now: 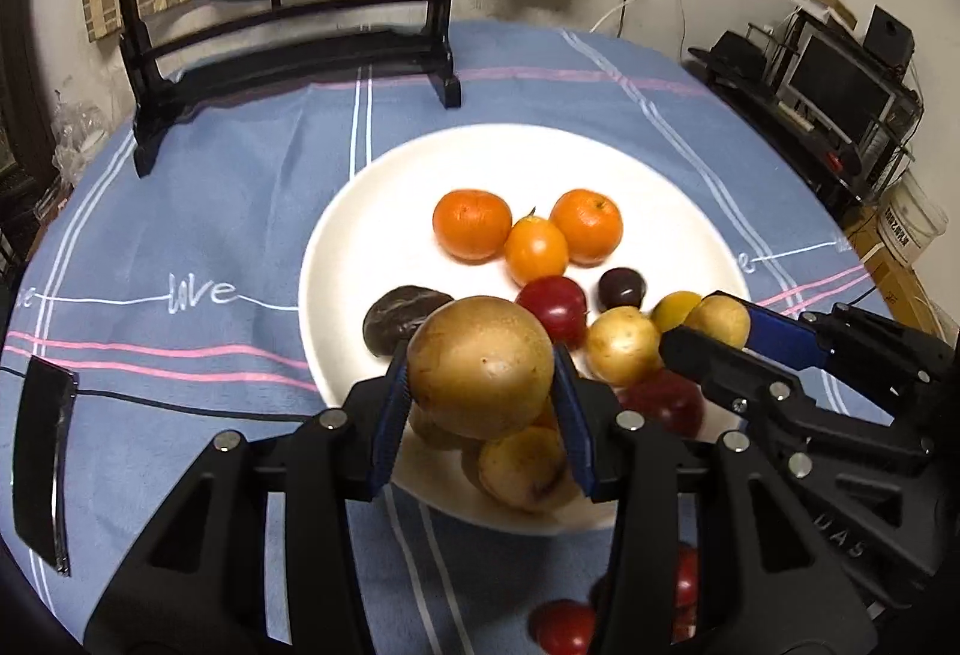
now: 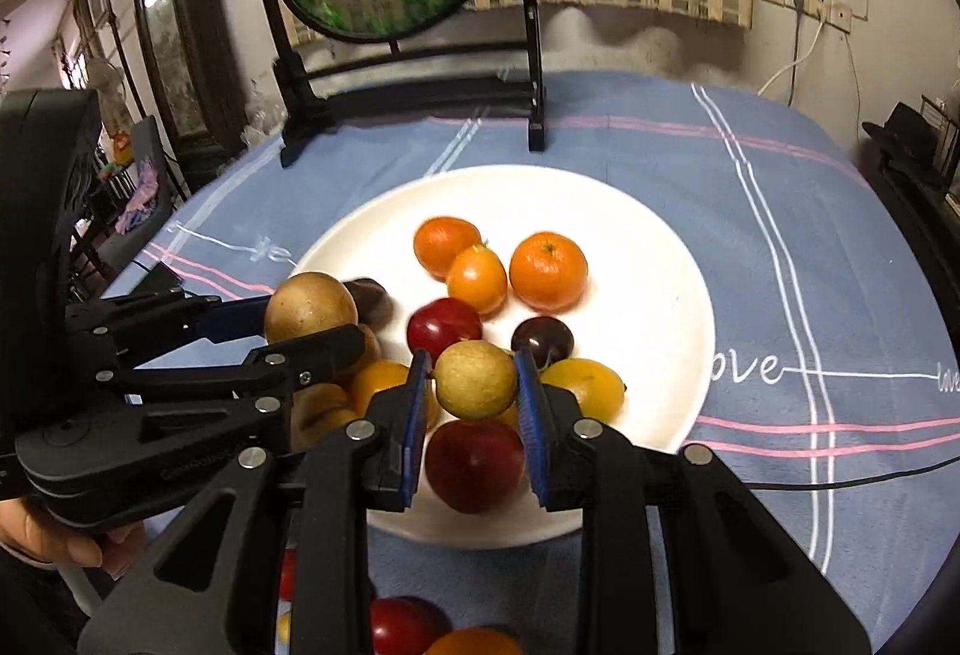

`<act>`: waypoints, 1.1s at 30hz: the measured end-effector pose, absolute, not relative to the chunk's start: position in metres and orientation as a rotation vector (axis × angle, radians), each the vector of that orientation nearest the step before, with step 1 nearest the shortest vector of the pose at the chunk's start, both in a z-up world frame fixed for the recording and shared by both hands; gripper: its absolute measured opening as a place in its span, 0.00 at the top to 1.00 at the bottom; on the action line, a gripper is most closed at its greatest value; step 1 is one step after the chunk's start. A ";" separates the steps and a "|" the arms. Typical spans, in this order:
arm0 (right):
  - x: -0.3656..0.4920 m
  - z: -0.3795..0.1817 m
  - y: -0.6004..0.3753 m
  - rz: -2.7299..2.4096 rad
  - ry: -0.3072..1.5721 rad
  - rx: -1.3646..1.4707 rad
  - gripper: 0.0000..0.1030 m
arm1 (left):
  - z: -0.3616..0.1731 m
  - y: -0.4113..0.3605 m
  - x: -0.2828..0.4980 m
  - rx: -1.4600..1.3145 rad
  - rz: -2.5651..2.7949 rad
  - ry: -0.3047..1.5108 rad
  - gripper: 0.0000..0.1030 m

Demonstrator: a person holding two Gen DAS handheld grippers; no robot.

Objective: Organize fruits
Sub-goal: 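Carry the golden potato and small yellow potato to the plate and release both, then move both open tools back toward the remaining fruits on the cloth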

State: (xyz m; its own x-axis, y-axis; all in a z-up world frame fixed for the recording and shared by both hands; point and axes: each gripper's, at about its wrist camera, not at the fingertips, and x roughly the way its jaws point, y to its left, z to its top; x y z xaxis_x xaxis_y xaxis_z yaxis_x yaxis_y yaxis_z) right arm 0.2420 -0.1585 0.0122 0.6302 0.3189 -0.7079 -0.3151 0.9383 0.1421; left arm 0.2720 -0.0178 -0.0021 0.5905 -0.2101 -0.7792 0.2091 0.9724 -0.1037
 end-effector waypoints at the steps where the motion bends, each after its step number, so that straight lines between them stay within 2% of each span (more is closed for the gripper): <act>1: 0.243 0.009 -0.158 0.352 0.816 0.004 0.69 | -0.005 -0.018 0.274 -0.006 -0.244 0.910 0.55; 5: 0.243 0.005 -0.158 0.344 0.816 0.004 0.61 | -0.008 -0.014 0.273 -0.019 -0.217 0.869 0.41; 10: 0.242 0.005 -0.165 0.351 0.804 0.037 0.53 | -0.003 -0.010 0.268 -0.024 -0.194 0.833 0.33; 20: 0.230 0.013 -0.165 0.385 0.773 0.042 0.47 | 0.010 0.001 0.245 -0.053 -0.180 0.789 0.25; 22: 0.226 0.017 -0.166 0.384 0.761 0.041 0.44 | 0.014 0.003 0.239 -0.054 -0.174 0.780 0.25; 33: 0.175 0.031 -0.154 0.390 0.728 -0.019 0.43 | 0.024 0.013 0.187 -0.052 -0.172 0.796 0.24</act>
